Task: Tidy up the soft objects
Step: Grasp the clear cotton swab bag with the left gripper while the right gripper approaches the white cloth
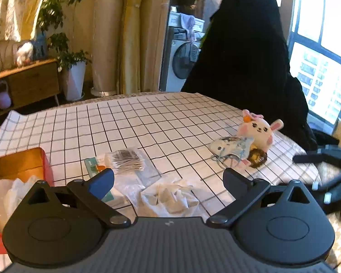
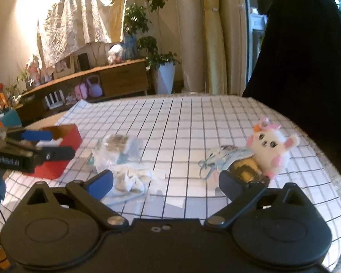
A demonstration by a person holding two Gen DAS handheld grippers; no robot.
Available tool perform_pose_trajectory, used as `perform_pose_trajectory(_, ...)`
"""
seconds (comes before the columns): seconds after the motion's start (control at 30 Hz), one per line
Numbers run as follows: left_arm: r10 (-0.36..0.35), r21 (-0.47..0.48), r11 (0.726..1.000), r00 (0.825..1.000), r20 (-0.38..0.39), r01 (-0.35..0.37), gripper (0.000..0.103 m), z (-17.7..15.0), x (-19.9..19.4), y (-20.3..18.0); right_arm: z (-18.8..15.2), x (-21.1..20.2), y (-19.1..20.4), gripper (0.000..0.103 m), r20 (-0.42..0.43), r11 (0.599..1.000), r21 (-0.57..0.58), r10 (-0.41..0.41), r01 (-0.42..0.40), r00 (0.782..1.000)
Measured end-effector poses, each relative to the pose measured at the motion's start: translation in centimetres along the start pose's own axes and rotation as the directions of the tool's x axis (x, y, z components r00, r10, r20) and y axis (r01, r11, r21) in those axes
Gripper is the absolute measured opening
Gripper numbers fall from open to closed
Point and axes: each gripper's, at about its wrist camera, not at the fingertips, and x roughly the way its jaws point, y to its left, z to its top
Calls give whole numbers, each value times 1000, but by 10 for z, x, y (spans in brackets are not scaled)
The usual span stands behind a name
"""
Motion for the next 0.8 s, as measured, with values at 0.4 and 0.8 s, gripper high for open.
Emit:
perform_pose_trajectory(0.4,183,-1,983,982,-33,-184,102,17,77,27,-11,64,32,99,-94,989,-92,104,-112,990)
perform_pose_trajectory(0.8,247,60,969,957,-152,-241,102,27,148,37,-10,121,61,99,-165,967,-192,137,-168,977)
